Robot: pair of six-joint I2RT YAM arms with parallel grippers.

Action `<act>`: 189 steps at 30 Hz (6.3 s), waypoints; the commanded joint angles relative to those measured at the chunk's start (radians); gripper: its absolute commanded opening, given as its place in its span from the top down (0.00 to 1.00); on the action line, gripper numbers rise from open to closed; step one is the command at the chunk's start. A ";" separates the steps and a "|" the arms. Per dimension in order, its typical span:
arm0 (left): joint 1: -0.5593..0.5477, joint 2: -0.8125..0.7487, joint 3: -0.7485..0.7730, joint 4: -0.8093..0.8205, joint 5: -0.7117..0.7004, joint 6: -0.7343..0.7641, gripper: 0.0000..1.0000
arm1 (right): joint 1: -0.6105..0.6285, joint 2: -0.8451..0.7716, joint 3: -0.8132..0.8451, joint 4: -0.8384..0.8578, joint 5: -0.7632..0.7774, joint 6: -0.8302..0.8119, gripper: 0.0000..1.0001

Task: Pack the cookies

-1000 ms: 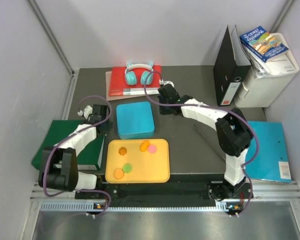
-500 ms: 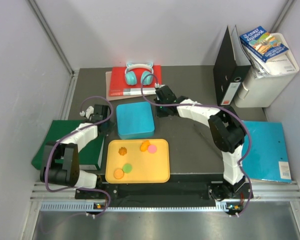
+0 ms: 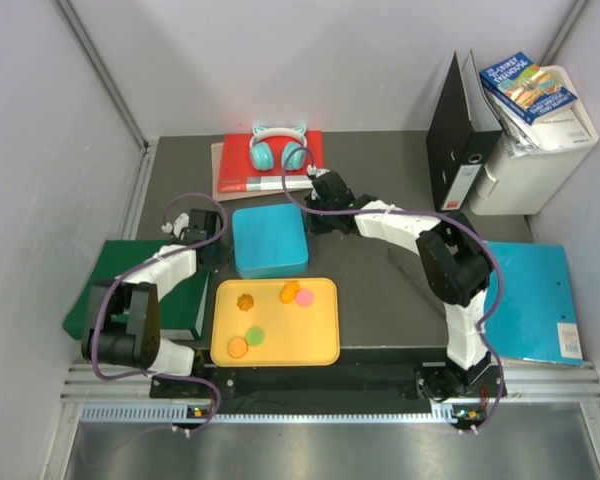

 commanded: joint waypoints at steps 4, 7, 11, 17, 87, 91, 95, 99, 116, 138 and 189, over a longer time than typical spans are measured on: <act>0.004 0.014 0.017 0.042 0.011 -0.005 0.98 | -0.001 -0.082 -0.015 0.097 -0.059 0.014 0.98; 0.004 0.010 0.014 0.044 0.007 -0.005 0.98 | -0.001 -0.099 -0.033 0.126 -0.067 0.016 0.97; 0.004 0.014 0.014 0.042 0.012 -0.005 0.98 | -0.002 -0.102 -0.018 0.117 -0.067 0.008 0.93; 0.004 0.014 0.017 0.044 0.007 -0.005 0.98 | -0.001 -0.116 -0.016 0.112 -0.061 -0.003 0.87; 0.063 0.093 0.072 -0.034 -0.126 -0.140 0.88 | 0.096 0.249 0.286 0.109 -0.578 0.091 0.83; 0.093 0.029 0.060 -0.080 -0.155 -0.143 0.91 | 0.096 0.257 0.293 0.106 -0.573 0.088 0.83; 0.156 0.009 0.029 -0.037 -0.098 -0.135 0.92 | 0.096 0.228 0.287 0.118 -0.552 0.089 0.82; 0.178 0.036 0.023 -0.007 -0.037 -0.126 0.94 | 0.094 0.173 0.310 0.108 -0.536 0.091 0.80; 0.179 0.145 0.045 0.165 0.204 -0.091 0.98 | -0.174 -0.170 -0.067 0.131 -0.292 0.140 0.91; 0.185 0.214 0.020 0.231 0.293 -0.103 1.00 | -0.182 0.077 -0.124 0.407 -0.536 0.341 0.99; 0.195 0.211 0.020 0.207 0.288 -0.098 1.00 | -0.174 0.114 -0.069 0.448 -0.622 0.387 0.92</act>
